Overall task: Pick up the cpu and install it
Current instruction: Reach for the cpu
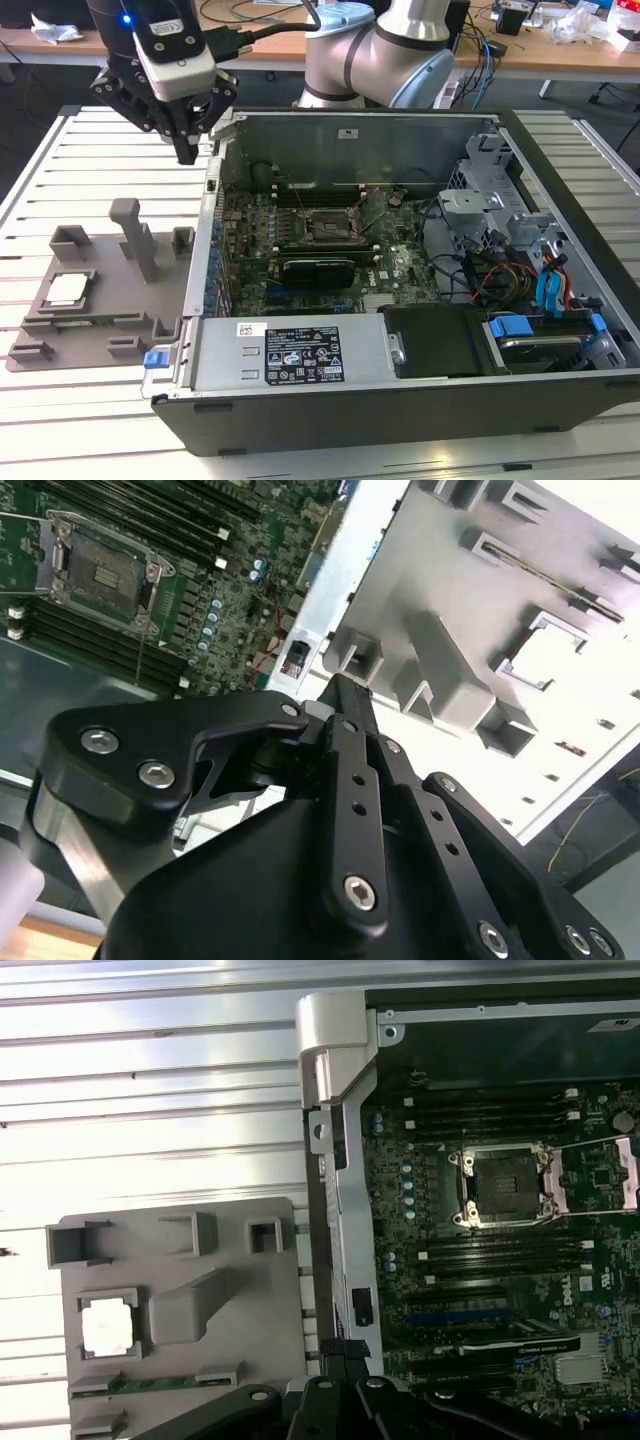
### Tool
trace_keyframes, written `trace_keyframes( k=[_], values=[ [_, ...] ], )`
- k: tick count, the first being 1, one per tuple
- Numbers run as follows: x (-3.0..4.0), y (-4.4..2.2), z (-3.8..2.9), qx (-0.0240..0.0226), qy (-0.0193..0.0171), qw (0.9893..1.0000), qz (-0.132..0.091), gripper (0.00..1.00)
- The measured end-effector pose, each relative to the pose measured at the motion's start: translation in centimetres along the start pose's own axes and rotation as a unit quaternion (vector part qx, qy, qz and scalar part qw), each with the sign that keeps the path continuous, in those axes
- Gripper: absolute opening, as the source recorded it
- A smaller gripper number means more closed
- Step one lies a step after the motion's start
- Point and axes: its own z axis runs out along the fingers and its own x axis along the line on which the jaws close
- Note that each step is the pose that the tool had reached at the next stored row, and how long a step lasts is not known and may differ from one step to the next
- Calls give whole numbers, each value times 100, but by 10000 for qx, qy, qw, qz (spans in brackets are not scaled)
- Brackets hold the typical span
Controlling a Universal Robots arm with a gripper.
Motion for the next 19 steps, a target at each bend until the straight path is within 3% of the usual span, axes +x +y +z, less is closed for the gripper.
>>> trace_keyframes(
  k=[17,19],
  values=[
    [305,-23,-4,0,0,10000,0,11],
    [374,-28,-6,0,0,10000,-1,11]
  ],
)
